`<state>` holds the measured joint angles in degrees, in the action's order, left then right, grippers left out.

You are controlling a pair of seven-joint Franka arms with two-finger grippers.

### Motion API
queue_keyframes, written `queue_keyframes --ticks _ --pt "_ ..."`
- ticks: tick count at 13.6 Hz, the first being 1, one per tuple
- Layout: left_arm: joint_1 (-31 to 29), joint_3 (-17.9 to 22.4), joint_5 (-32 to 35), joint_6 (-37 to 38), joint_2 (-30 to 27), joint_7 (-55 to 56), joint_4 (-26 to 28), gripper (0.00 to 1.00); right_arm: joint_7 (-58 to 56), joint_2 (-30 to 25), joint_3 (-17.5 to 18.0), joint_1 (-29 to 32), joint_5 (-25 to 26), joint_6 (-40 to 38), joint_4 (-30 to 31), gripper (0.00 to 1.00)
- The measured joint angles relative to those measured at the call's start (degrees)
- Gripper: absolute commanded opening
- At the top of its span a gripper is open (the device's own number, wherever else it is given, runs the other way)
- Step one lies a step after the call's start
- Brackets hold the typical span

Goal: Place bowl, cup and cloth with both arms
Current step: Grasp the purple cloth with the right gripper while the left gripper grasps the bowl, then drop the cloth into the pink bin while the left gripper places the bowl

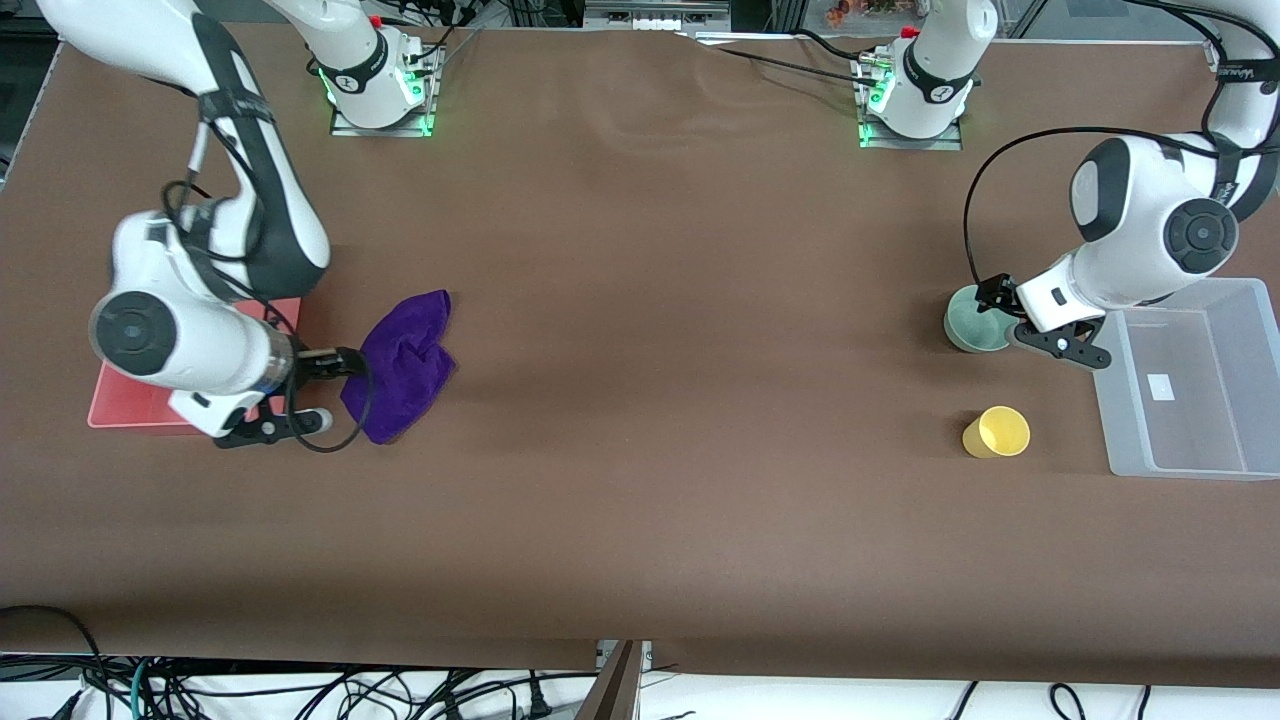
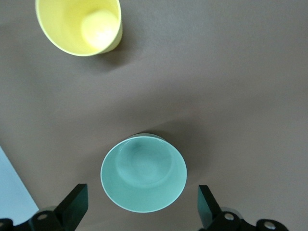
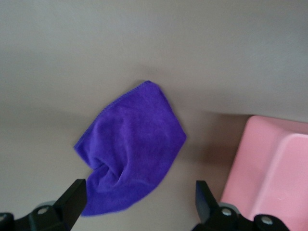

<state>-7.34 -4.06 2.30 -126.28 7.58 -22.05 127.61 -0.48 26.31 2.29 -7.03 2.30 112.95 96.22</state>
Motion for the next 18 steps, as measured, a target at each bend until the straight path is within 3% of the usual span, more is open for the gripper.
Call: queue_keyframes --ticks 7,8,9,10,11,12,13,15,18 --pt "-3.2 0.1 1.2 -11.6 7.5 -14.3 1.1 1.00 0.5 0.0 0.0 -0.1 0.0 22.6 18.6 1.00" --pt "-3.9 0.1 2.4 -13.4 8.7 -15.7 1.1 0.94 0.6 0.0 0.0 -0.1 0.0 25.3 20.5 0.94" --pt "-4.4 0.1 2.9 -14.4 9.7 -17.0 1.1 0.62 0.6 0.0 0.0 -0.1 0.0 27.1 21.8 0.78" --pt "-4.9 0.1 3.2 -15.2 10.6 -18.5 1.1 0.27 0.6 0.0 0.0 -0.1 0.0 28.4 22.5 0.54" --pt "-5.2 0.1 3.3 -15.9 11.3 -20.1 1.2 0.00 0.6 0.0 0.0 -0.1 0.0 29.3 23.0 0.35" --pt "-5.3 0.1 3.3 -16.5 11.8 -21.2 1.3 0.00 0.6 0.0 0.0 -0.1 0.0 29.9 23.3 0.22" --pt "-5.4 0.1 3.3 -16.8 12.1 -21.7 1.5 0.00 0.6 0.0 0.0 -0.1 0.0 30.2 23.6 0.20" --pt "-5.4 0.0 3.3 -17.0 12.3 -22.2 1.8 0.00 2.4 0.0 0.0 -0.1 -0.1 30.6 23.8 0.00" --pt "-5.3 0.0 3.3 -17.1 12.3 -22.4 1.8 0.00 5.0 0.1 0.2 -0.6 -0.1 30.7 23.9 0.00"
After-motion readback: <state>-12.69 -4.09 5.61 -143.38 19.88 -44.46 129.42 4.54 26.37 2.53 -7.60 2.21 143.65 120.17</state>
